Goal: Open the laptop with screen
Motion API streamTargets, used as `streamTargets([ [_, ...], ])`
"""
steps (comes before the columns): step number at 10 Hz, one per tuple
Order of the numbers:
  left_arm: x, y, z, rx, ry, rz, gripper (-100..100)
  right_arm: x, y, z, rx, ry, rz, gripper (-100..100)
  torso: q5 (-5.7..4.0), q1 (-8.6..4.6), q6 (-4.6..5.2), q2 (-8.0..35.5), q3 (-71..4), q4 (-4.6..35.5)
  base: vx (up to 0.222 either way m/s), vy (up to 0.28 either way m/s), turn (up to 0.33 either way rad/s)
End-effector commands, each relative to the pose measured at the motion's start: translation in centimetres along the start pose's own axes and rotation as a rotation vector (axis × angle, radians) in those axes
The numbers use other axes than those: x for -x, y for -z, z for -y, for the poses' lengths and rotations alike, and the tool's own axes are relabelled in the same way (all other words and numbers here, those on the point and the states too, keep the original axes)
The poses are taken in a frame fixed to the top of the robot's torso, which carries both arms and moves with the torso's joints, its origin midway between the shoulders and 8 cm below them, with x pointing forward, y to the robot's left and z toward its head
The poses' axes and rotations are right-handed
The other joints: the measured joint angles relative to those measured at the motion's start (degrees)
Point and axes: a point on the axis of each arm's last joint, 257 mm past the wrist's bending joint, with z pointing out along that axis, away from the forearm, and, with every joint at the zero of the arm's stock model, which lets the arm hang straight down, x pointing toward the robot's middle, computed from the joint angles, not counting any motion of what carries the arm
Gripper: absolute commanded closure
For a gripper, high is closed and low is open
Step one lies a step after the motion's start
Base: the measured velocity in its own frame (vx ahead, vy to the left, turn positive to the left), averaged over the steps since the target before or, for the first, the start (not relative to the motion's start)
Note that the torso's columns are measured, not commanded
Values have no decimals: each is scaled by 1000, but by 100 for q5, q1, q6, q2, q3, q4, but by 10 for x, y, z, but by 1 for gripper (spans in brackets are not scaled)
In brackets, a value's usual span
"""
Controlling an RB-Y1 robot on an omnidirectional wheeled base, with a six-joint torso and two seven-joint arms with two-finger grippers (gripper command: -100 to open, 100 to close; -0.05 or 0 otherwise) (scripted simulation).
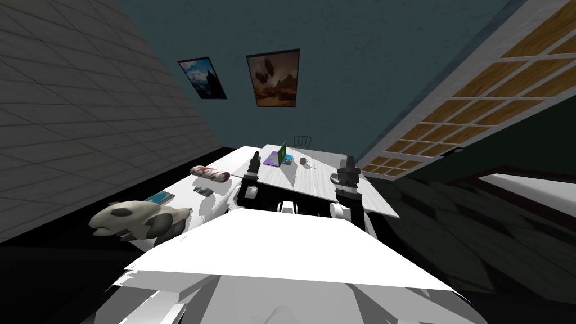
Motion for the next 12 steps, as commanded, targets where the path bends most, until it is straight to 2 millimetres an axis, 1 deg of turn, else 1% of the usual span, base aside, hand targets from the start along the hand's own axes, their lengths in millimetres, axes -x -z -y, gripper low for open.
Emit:
streamTargets([
  [1,-5,-7,-17,21,-12,-11,-100,0,0,0,0,0,0,0,0,1,-2,2,1,0,12,-6,-40],
  [2,-6,-5,-23,34,-12,-13,-100,0,0,0,0,0,0,0,0,0,0,0,0,0,10,-5,-25],
  [3,-8,-11,-30,38,-20,-18,-100,0,0,0,0,0,0,0,0,1,-2,1,1,0,11,-4,-37],
  [4,-9,-10,-34,47,-19,-20,-100,0,0,0,0,0,0,0,0,1,0,0,0,0,10,-2,-26],
  [6,-13,-25,-45,51,-36,-29,-100,0,0,0,0,0,0,0,0,0,0,-1,0,0,12,-5,-64],
  [7,-15,-20,-58,78,-34,-34,-100,0,0,0,0,0,0,0,0,-1,0,-2,-2,-1,15,-4,-21],
  [8,-17,-28,-62,78,-42,-38,-100,0,0,0,0,0,0,0,1,1,-3,-1,-1,-1,15,-3,-38],
  [9,-18,-25,-70,96,-42,-42,-100,0,0,0,0,0,0,0,0,1,0,-1,-1,0,12,-3,-26],
  [10,-20,-34,-73,94,-49,-45,-100,0,0,0,0,0,0,0,0,1,-2,2,1,0,13,-4,-39],
  [11,-22,-30,-83,114,-49,-49,-100,0,0,0,0,0,0,0,0,0,0,0,0,0,11,-3,-28],
  [12,-23,-39,-85,112,-56,-53,-100,0,0,0,0,0,0,0,1,1,-2,1,1,0,10,-6,-50],
])
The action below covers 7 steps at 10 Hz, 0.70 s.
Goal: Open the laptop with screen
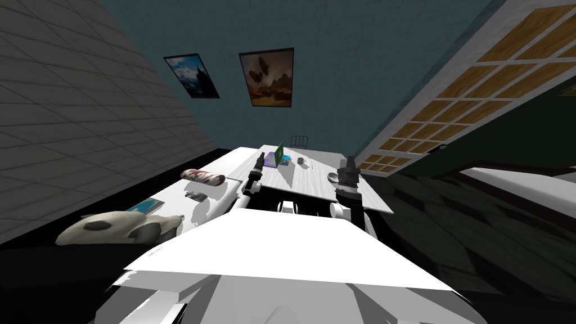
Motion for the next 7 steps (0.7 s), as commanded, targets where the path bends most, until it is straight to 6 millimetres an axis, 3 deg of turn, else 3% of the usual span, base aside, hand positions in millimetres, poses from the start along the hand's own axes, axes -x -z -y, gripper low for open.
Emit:
streamTargets([
  [1,-5,-6,-17,30,-7,-11,-100,0,0,0,0,0,0,0,0,-1,2,-1,-1,1,9,-3,-25],
  [2,-6,-16,-17,25,-16,-13,-100,0,0,0,0,0,0,0,0,0,0,-1,0,0,10,-3,-39],
  [7,-16,-23,-54,97,-28,-37,-100,0,0,0,0,0,0,0,-1,-2,2,-2,-1,0,11,-3,-33],
])
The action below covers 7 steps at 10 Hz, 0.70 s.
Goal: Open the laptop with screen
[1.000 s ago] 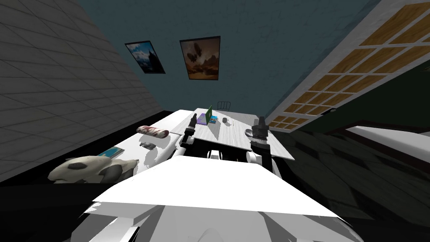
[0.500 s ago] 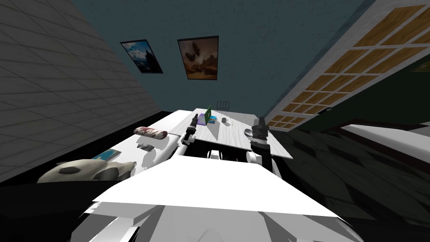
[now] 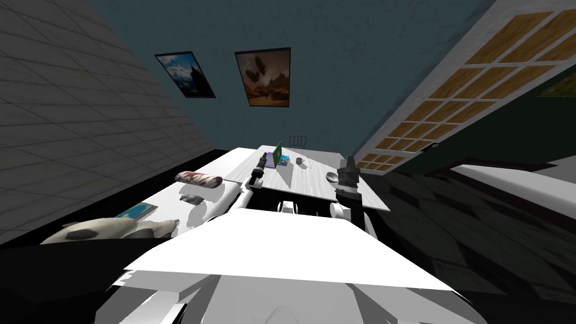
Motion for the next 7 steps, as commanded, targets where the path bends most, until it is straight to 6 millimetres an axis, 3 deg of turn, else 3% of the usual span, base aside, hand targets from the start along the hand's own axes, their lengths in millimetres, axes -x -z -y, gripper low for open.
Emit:
streamTargets([
  [1,-6,-8,-18,35,-12,-14,-100,0,0,0,0,0,0,0,1,2,-2,1,1,-1,9,-4,-47],
  [4,-11,-11,-36,75,-18,-27,-100,0,0,0,0,0,0,0,0,1,0,0,0,0,11,-3,-29],
  [5,-11,-21,-36,75,-27,-30,-100,0,0,0,0,0,0,0,1,2,-2,1,0,-1,12,-4,-39],
  [6,-14,-16,-47,100,-26,-37,-100,0,0,0,0,0,0,0,0,1,0,0,0,0,11,-2,-28],
  [7,-13,-26,-45,95,-34,-38,-100,0,0,0,0,0,0,0,1,2,-3,1,1,-1,10,-2,-33],
])
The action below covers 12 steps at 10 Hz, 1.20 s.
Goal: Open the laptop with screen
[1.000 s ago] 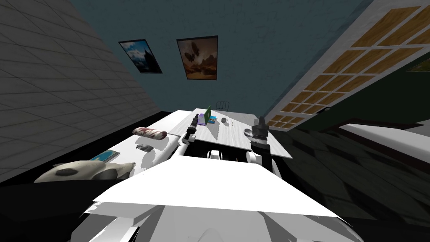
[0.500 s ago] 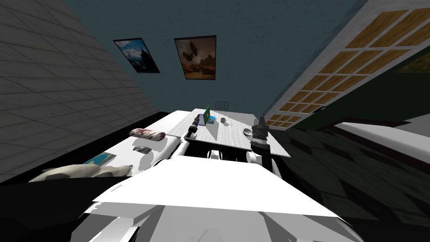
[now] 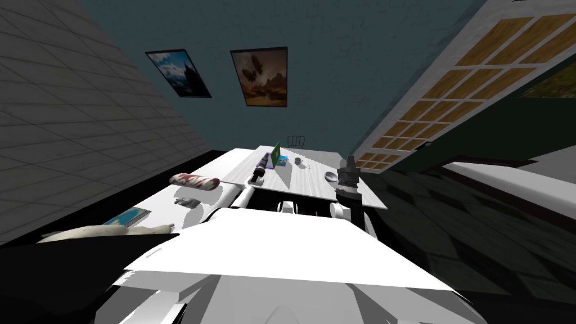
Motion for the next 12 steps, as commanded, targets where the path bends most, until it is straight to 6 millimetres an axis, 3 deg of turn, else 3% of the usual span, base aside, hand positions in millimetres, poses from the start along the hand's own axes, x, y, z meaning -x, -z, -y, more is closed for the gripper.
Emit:
streamTargets([
  [1,-5,-5,-16,37,-7,-13,-100,0,0,0,0,0,0,0,-1,-1,3,-1,0,1,10,-2,-31],
  [9,-9,-27,-39,101,-37,-39,-100,0,0,0,0,0,0,0,0,0,0,1,1,1,8,-2,-27],
  [12,-13,-25,-55,142,-43,-52,-100,0,0,0,0,0,0,0,-1,-1,2,-1,-1,1,8,-2,-26],
])
